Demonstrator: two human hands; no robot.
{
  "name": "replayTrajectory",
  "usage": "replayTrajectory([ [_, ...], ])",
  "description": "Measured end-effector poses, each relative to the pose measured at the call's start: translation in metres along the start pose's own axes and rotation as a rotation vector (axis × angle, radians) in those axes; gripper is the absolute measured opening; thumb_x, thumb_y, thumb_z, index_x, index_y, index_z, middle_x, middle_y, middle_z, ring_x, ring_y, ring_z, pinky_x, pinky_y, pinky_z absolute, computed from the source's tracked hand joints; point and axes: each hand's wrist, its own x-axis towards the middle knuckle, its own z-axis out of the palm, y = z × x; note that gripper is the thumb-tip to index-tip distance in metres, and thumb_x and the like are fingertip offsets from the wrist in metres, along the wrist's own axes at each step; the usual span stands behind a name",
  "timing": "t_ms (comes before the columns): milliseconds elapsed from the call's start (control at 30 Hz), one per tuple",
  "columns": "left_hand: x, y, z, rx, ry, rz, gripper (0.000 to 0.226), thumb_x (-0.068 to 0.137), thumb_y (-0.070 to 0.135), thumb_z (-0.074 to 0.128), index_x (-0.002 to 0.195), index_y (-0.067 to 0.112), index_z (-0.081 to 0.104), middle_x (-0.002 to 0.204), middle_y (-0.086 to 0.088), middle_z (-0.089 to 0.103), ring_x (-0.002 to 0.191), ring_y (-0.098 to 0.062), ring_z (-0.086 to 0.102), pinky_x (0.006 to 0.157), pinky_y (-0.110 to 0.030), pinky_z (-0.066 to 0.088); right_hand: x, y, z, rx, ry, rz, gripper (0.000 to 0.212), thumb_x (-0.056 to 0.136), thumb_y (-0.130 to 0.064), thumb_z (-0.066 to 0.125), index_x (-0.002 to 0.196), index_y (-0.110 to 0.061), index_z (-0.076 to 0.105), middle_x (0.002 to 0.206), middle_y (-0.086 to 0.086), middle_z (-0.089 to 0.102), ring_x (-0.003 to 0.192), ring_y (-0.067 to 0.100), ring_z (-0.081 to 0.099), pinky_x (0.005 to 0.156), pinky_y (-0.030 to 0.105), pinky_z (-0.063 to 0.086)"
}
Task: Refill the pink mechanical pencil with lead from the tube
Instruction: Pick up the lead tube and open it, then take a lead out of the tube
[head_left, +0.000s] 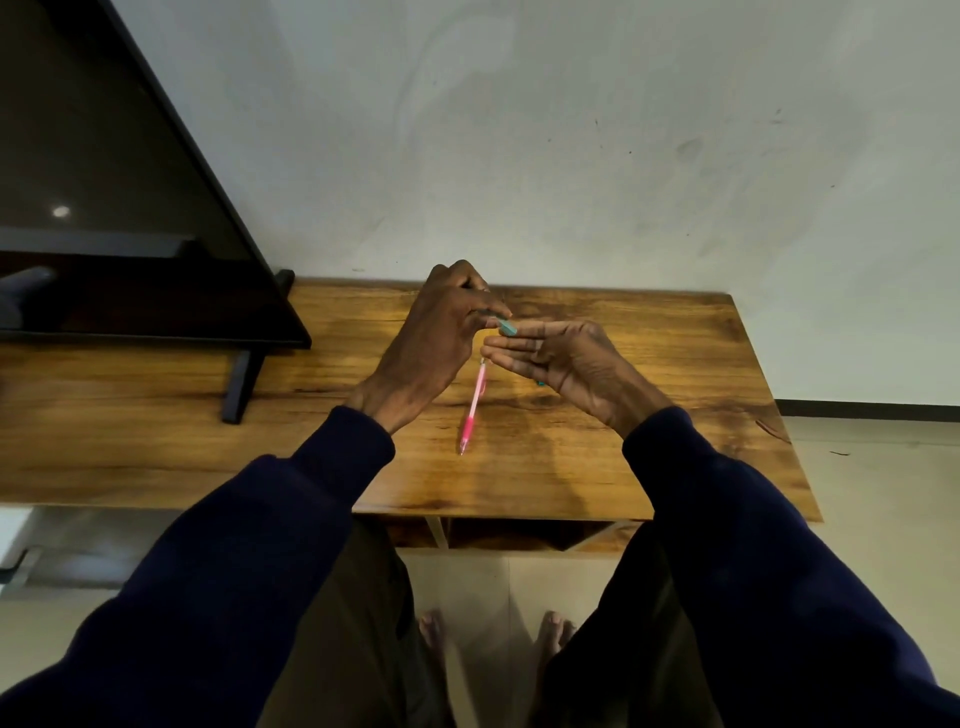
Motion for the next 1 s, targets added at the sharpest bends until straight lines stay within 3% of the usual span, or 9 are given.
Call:
replayTrajectory([
  [267,0.004,0.000,-0.003,0.010,-0.022,-0.005,0.022,0.095,0.007,0.070,0.112,0.017,0.080,0.107,-0.003,0.059,0.103,-0.010,0.045,0.081,-0.001,0.035,-0.001,-0.001,-0.004,-0.007,-0.005,-0.005,0.031,0.096,0.019,0.046,0.125,0.021,0.058,0.120,0.037,0.068,0.113,0.045,0.070,0.093,0.041,0.062],
  [434,0.005,-0.007,-0.002,-0.066,0.009,-0.068,0.020,0.096,0.016,0.069,0.113,0.018,0.080,0.104,0.001,0.057,0.104,-0.015,0.050,0.087,-0.027,0.048,-0.003,0.002,-0.009,-0.093,0.021,-0.037,0.026,0.091,0.009,0.066,0.116,0.016,0.066,0.110,0.032,0.073,0.107,0.042,0.074,0.088,0.036,0.063],
  [500,0.003,-0.012,0.001,-0.106,0.029,-0.105,0.019,0.096,0.016,0.070,0.112,0.020,0.080,0.102,0.001,0.057,0.101,-0.016,0.052,0.086,-0.030,0.049,-0.004,0.002,-0.010,-0.128,0.051,-0.040,0.024,0.090,0.005,0.069,0.112,0.014,0.070,0.106,0.030,0.075,0.102,0.039,0.075,0.083,0.033,0.064],
  [667,-0.005,-0.022,0.012,-0.260,0.147,-0.248,0.018,0.093,0.018,0.075,0.110,0.021,0.080,0.104,0.002,0.068,0.099,-0.009,0.061,0.083,-0.017,0.050,-0.008,0.000,-0.015,-0.250,0.084,-0.052,0.021,0.092,-0.001,0.071,0.109,0.011,0.071,0.099,0.026,0.077,0.087,0.032,0.079,0.074,0.029,0.065],
  [767,-0.016,-0.023,0.020,-0.397,0.204,-0.368,0.015,0.091,0.016,0.077,0.106,0.019,0.080,0.106,0.006,0.076,0.101,-0.003,0.066,0.085,-0.017,0.054,-0.009,0.000,-0.020,-0.328,0.124,-0.057,0.018,0.092,-0.003,0.072,0.106,0.008,0.073,0.097,0.025,0.078,0.084,0.032,0.078,0.074,0.031,0.065],
  [901,-0.032,-0.020,0.035,-0.554,0.245,-0.551,0.012,0.087,0.017,0.082,0.098,0.020,0.082,0.093,0.007,0.080,0.089,-0.006,0.071,0.075,-0.017,0.056,-0.007,0.005,-0.027,-0.439,0.208,-0.105,0.017,0.090,-0.008,0.076,0.101,0.004,0.077,0.098,0.022,0.078,0.084,0.026,0.077,0.074,0.032,0.066],
  [1001,-0.039,-0.014,0.047,-0.652,0.252,-0.654,0.013,0.084,0.015,0.085,0.096,0.017,0.082,0.088,0.006,0.080,0.077,0.000,0.074,0.066,-0.012,0.055,-0.003,0.009,-0.030,-0.494,0.282,-0.138,0.012,0.087,-0.009,0.080,0.096,-0.001,0.080,0.098,0.013,0.080,0.087,0.015,0.075,0.070,0.027,0.064],
])
